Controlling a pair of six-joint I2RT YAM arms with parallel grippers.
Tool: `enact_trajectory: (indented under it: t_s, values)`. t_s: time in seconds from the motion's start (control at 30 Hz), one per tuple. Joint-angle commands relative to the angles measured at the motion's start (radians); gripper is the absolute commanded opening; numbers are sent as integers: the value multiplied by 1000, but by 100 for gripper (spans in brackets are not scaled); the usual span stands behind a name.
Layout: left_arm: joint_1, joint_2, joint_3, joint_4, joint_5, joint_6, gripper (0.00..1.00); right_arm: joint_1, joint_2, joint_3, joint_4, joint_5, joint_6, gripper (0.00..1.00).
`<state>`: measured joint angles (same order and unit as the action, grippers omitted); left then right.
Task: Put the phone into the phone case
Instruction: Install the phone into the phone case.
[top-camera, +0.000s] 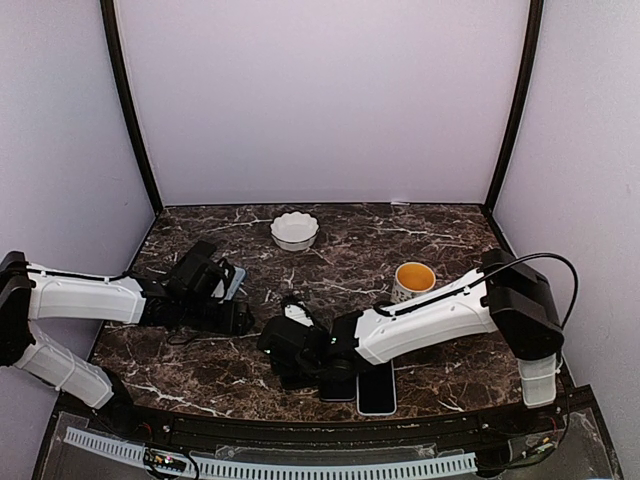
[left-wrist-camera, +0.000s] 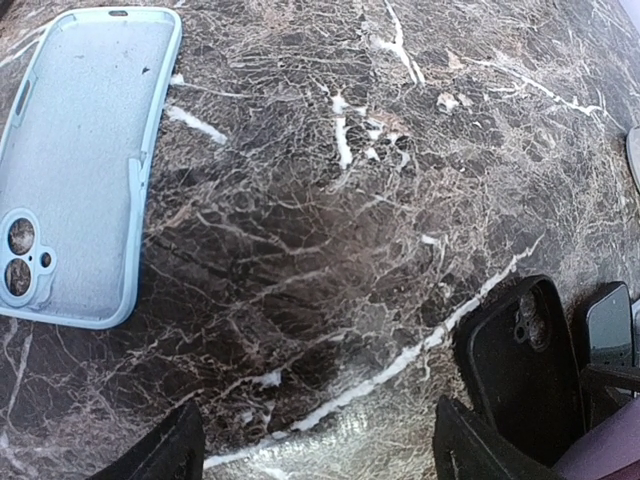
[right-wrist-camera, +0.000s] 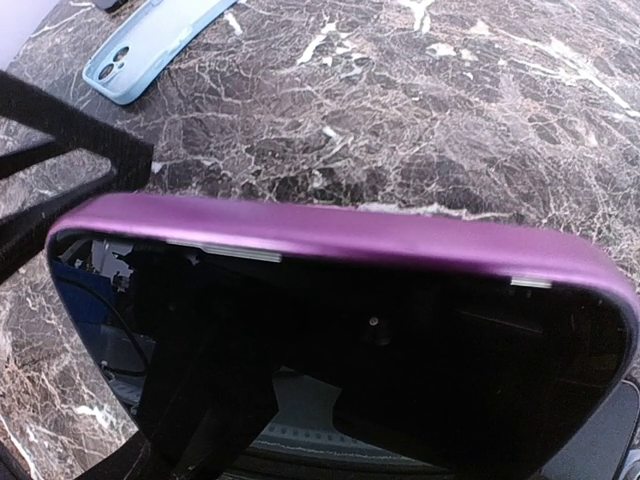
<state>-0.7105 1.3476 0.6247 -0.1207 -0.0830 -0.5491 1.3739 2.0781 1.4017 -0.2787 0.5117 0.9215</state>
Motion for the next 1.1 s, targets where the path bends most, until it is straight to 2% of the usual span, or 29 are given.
enact_trajectory:
  t_s: [0.0, 0.13, 0.17, 0.23, 0.27, 0.4, 0.7, 1.07]
  values:
    - [5, -37, 6, -13, -24, 14, 80, 28, 18, -13, -54, -45, 11, 0]
    - [6, -36, 11, -18, -25, 17, 80, 28, 40, 10, -83, -41, 8, 0]
    - [6, -35, 11, -19, -25, 17, 80, 28, 49, 18, -94, -42, 5, 6]
    - [5, -35, 11, -19, -23, 17, 80, 27, 65, 36, -117, -21, 5, 29]
    - [6, -35, 10, -19, -23, 18, 80, 26, 70, 42, -125, -11, 5, 37]
    - [5, -34, 12, -20, -20, 20, 80, 12, 70, 28, -120, 15, 10, 52]
    - [5, -34, 11, -18, -20, 21, 80, -8, 82, 33, -103, 59, 1, 66]
    - [5, -35, 12, -16, -21, 26, 80, -14, 86, 49, -124, 94, -19, 78]
